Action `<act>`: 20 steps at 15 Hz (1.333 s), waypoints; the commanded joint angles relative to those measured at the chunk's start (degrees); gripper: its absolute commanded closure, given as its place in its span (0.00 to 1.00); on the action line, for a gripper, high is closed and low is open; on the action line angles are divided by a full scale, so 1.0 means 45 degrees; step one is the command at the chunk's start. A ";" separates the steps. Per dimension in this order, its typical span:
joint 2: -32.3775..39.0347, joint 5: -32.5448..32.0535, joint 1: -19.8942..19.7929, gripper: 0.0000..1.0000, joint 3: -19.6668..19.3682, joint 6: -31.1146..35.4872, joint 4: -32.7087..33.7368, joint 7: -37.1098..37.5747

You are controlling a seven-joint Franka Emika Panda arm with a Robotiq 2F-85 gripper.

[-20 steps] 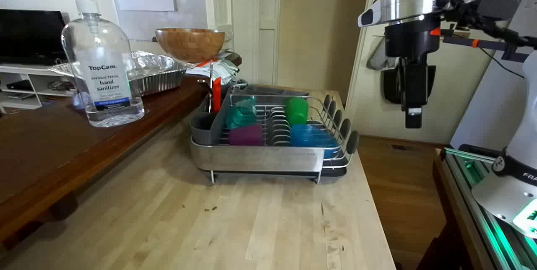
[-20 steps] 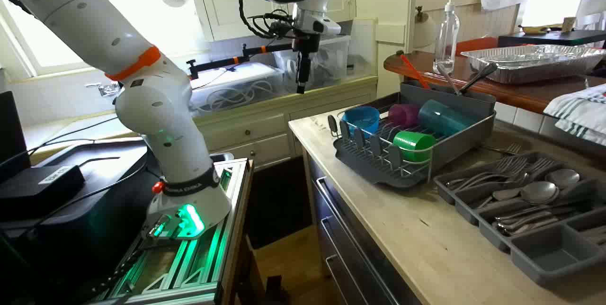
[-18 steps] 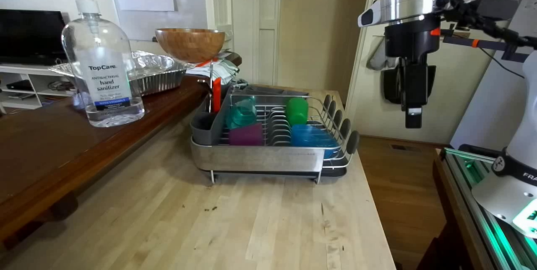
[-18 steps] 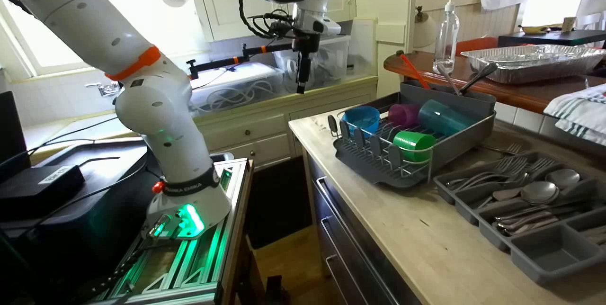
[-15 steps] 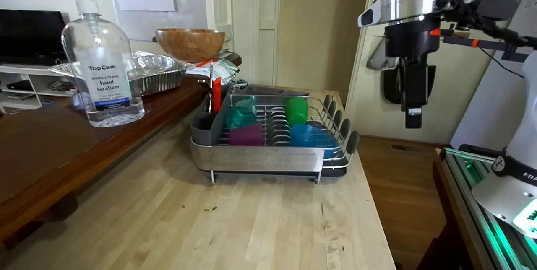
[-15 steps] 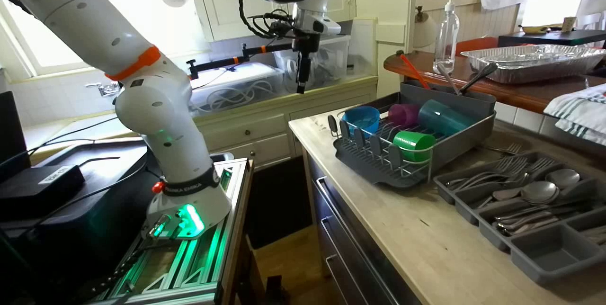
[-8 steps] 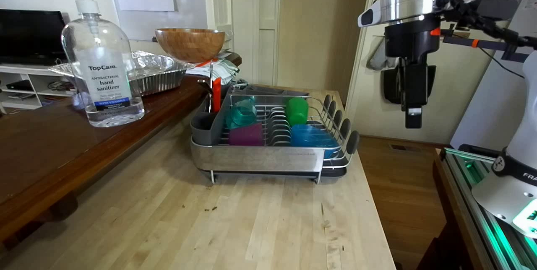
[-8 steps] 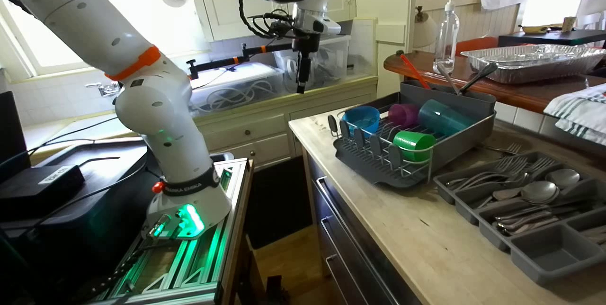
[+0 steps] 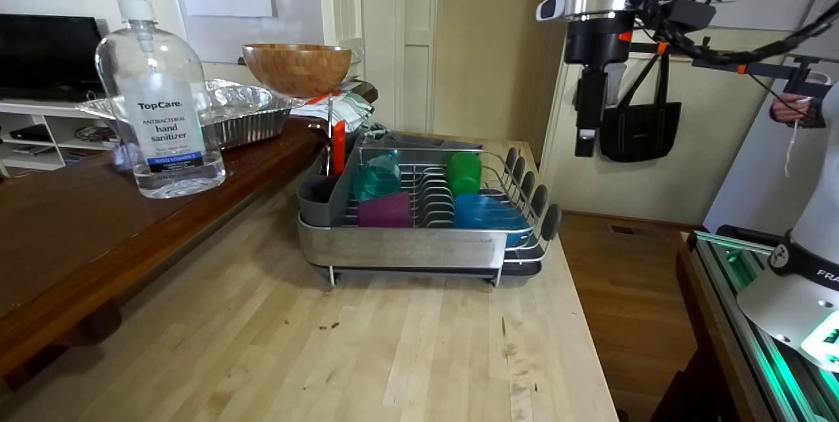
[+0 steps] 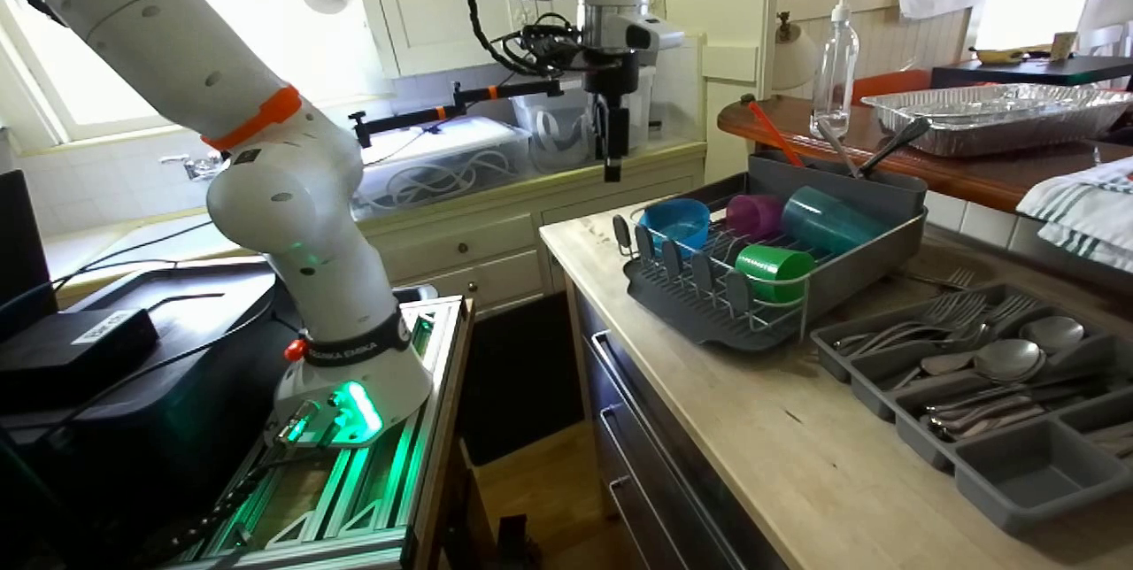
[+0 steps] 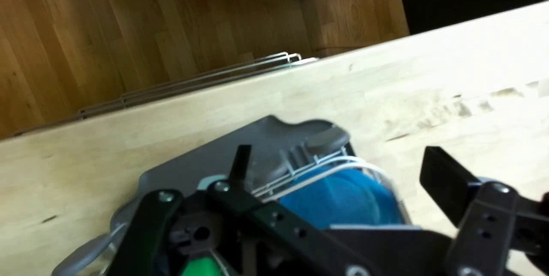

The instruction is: Pick up the folk and put it on the dish dryer

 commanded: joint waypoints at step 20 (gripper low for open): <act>0.1894 0.1691 -0.0589 0.00 -0.4206 0.2166 0.1531 -0.7326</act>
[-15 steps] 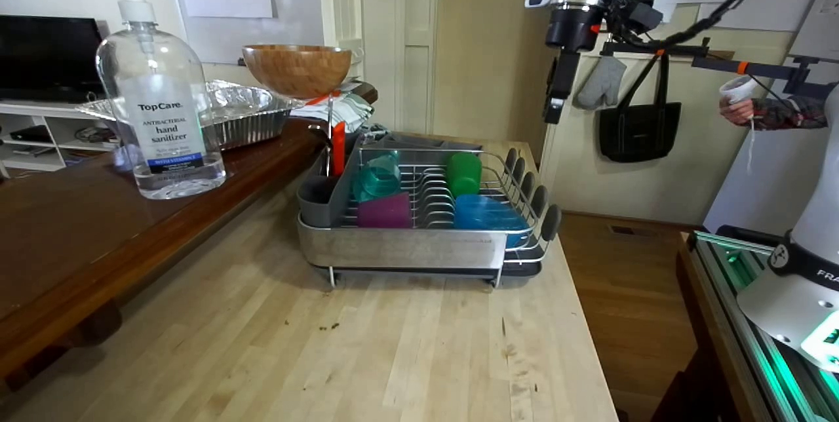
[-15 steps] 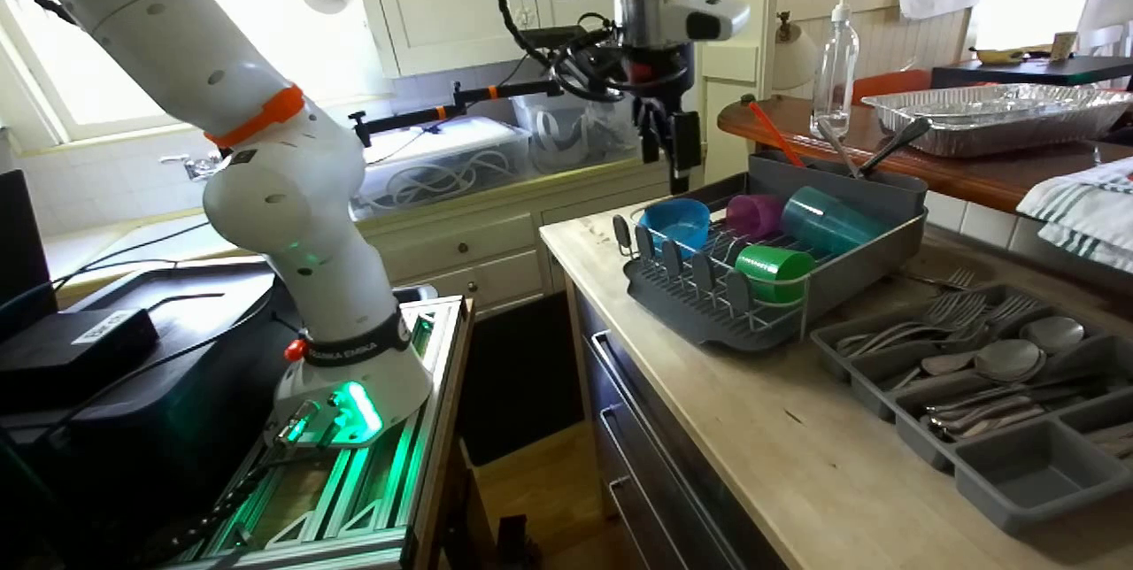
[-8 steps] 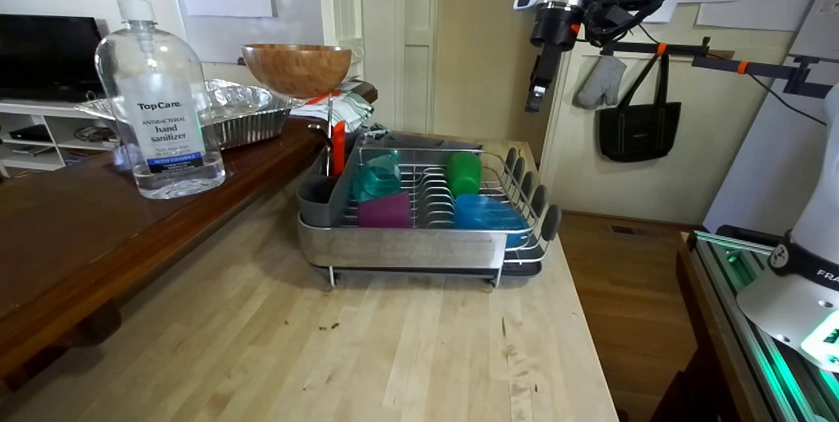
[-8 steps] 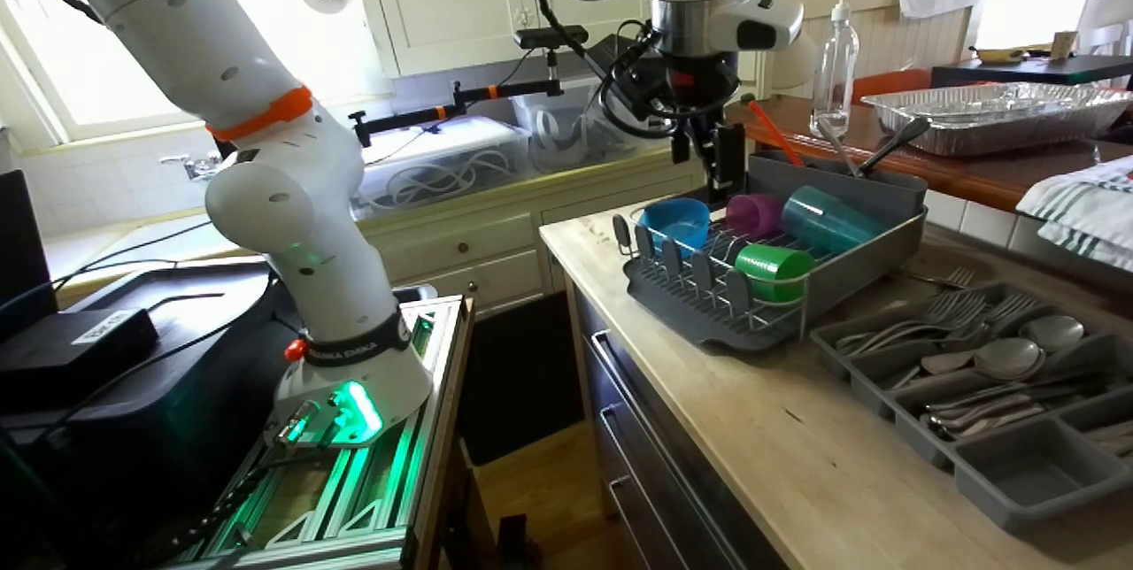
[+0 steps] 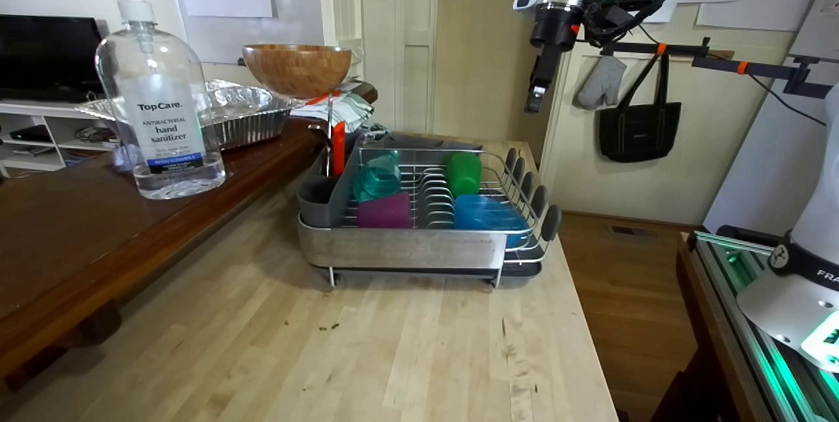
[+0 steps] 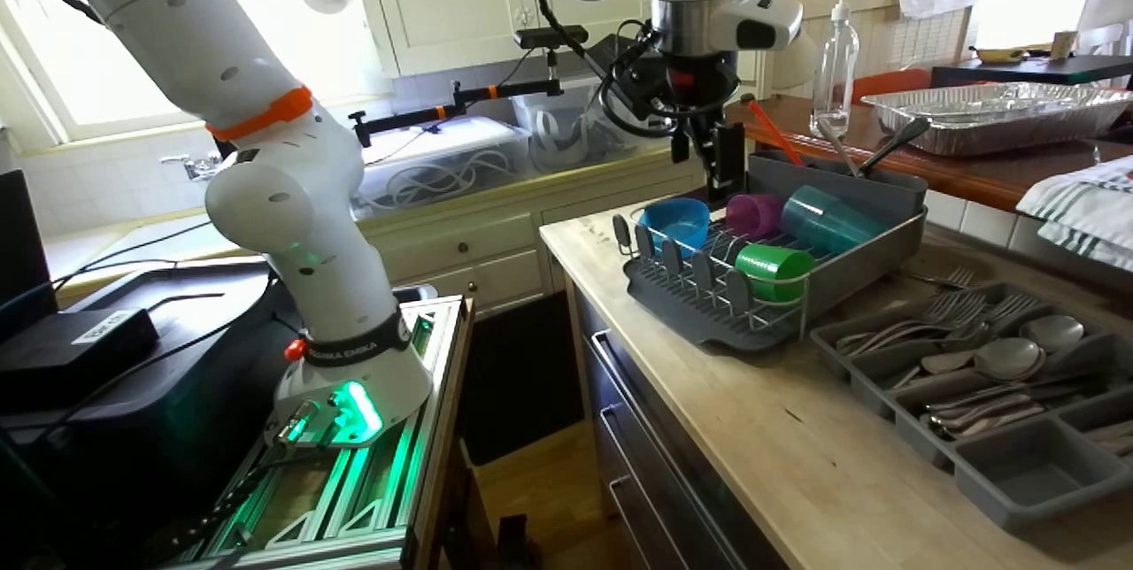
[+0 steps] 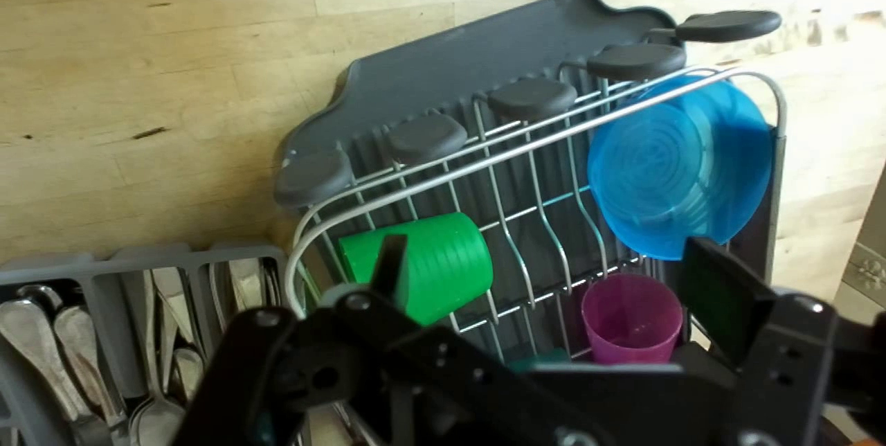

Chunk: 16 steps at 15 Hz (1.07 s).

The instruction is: Pick up the folk and put it on the dish dryer

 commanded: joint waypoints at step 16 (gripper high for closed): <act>0.7604 0.2044 -0.2722 0.00 0.0777 -0.2008 0.8069 -0.4789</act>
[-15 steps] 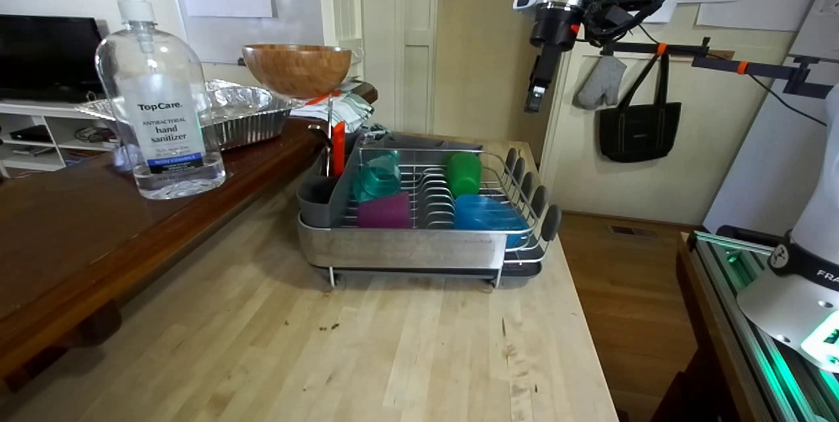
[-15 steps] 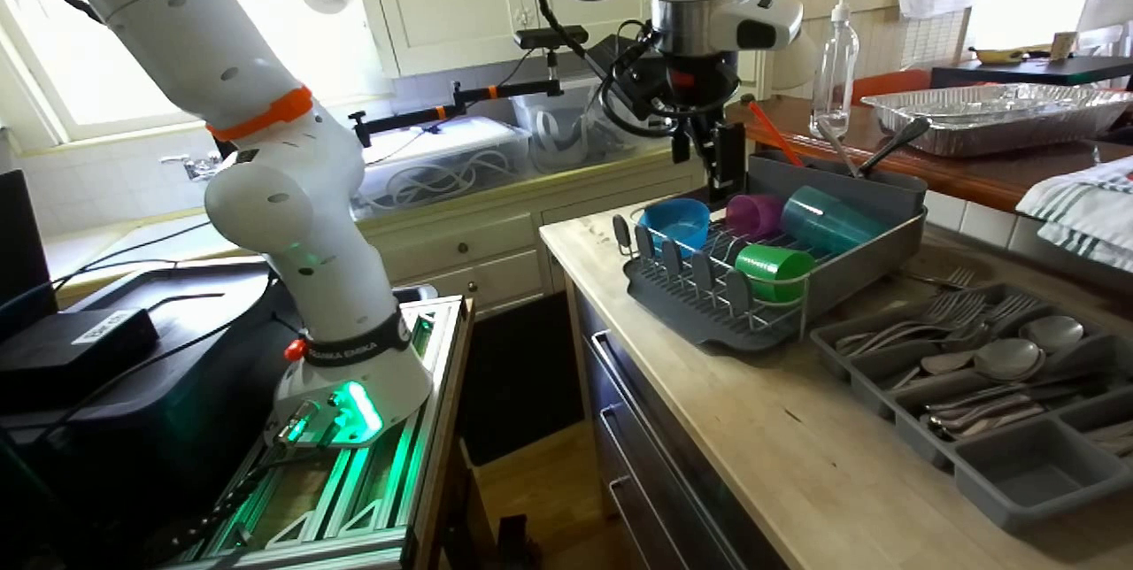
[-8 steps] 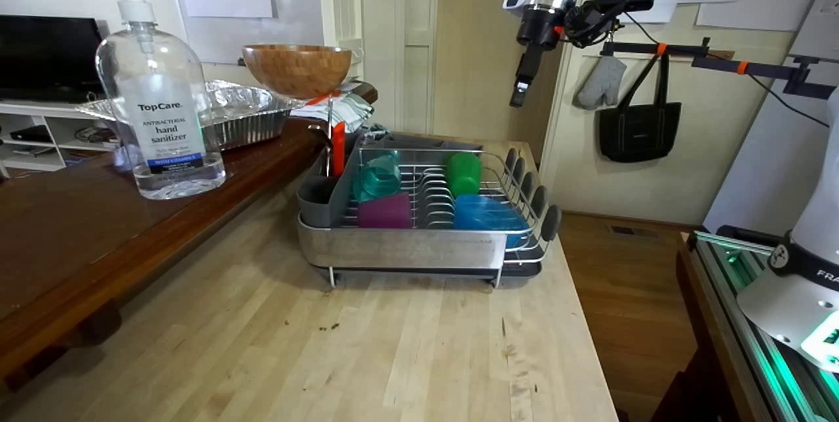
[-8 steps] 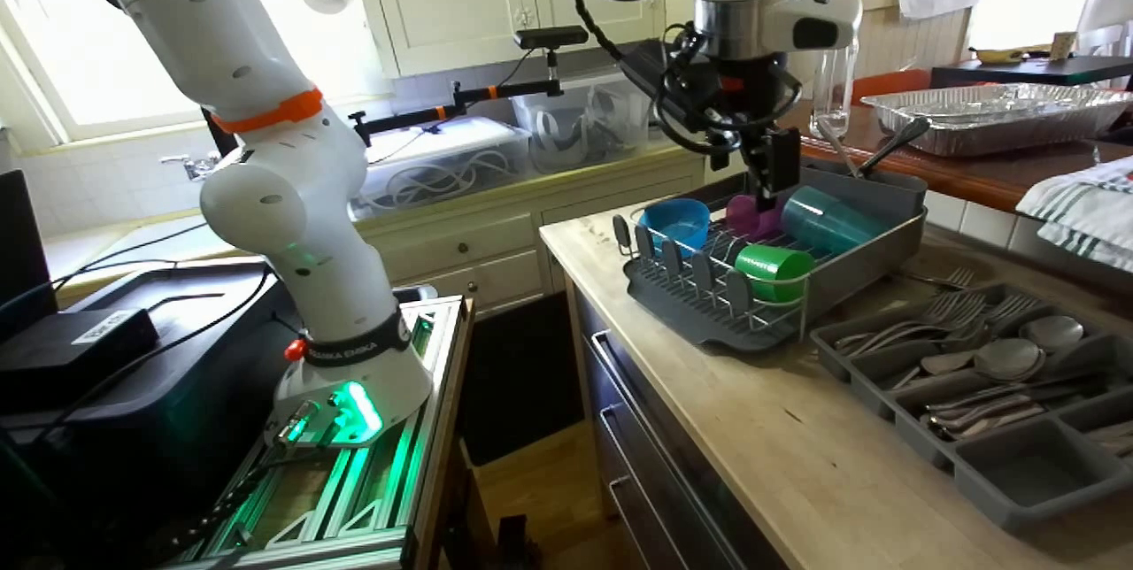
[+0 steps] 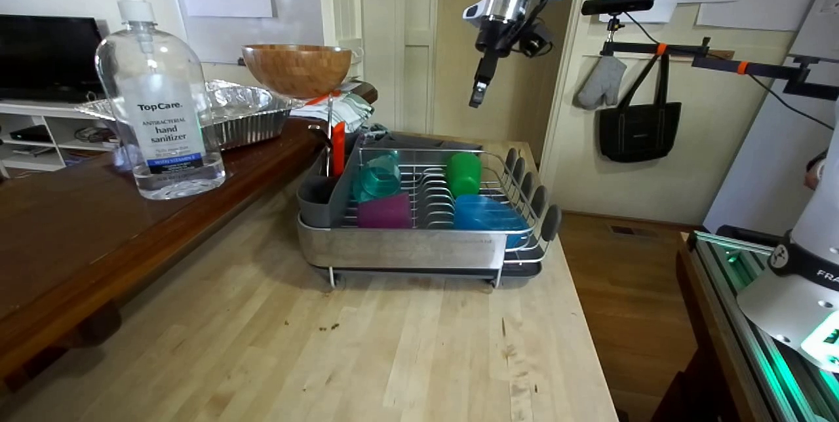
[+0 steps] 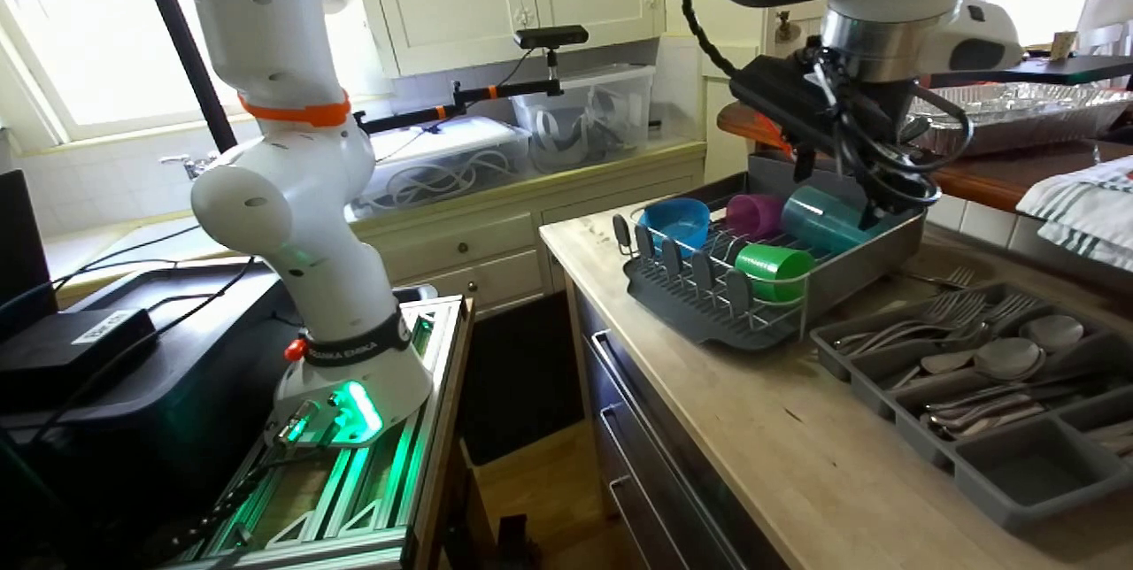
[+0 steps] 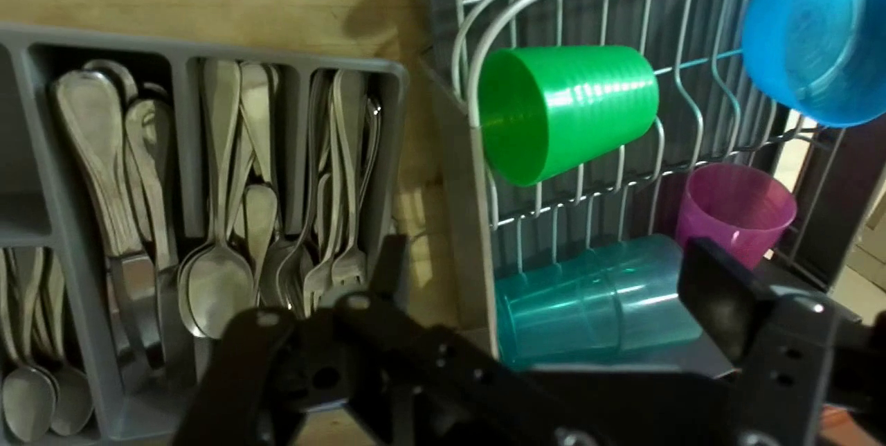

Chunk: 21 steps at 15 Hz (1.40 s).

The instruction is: Pick up the folk and put it on the dish dryer

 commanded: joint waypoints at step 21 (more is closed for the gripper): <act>0.6644 -0.1333 -0.2707 0.11 0.2961 -0.1592 0.6130 0.2720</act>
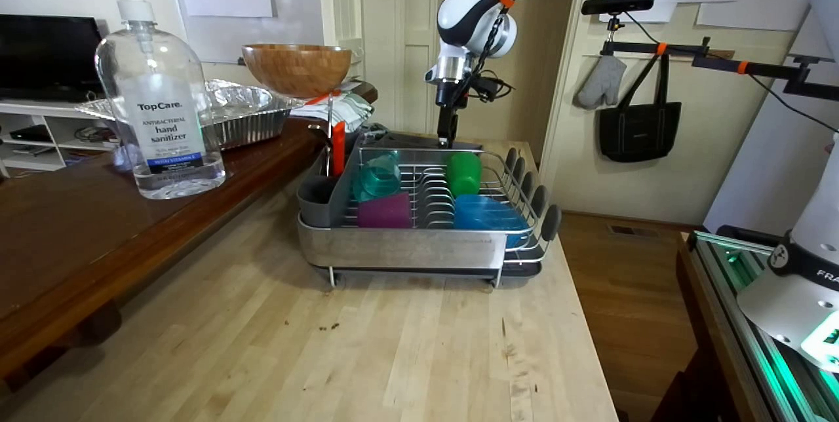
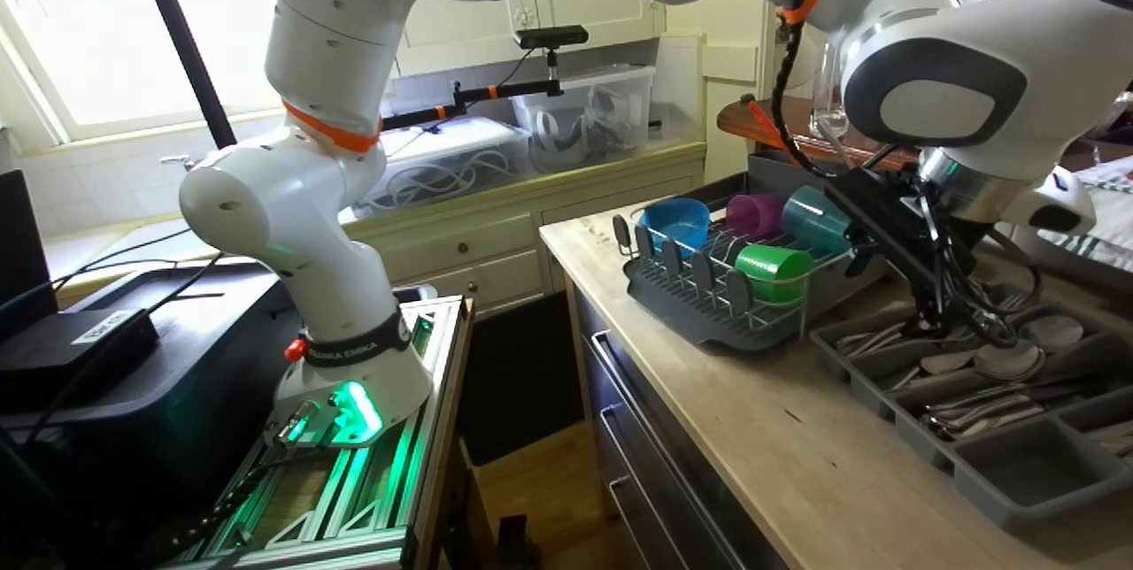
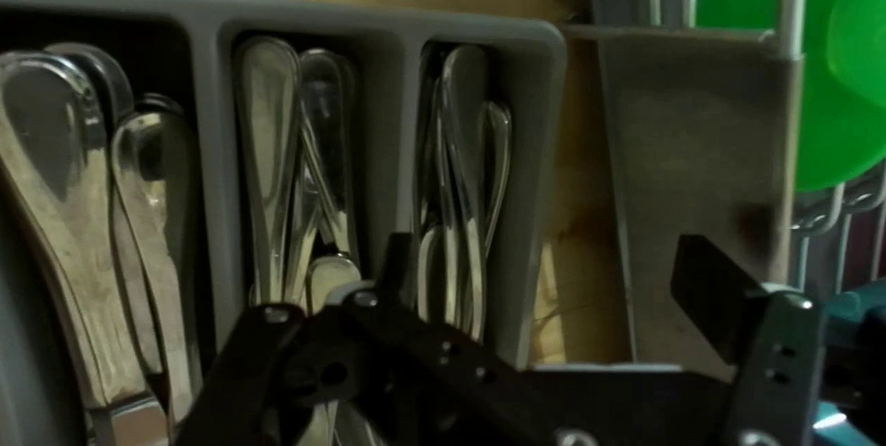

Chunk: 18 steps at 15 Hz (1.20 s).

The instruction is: Pick up the folk and put it on the dish dryer

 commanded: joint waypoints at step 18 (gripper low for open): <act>0.2899 -0.0146 -0.0468 0.44 0.0988 -0.0702 0.3993 0.1999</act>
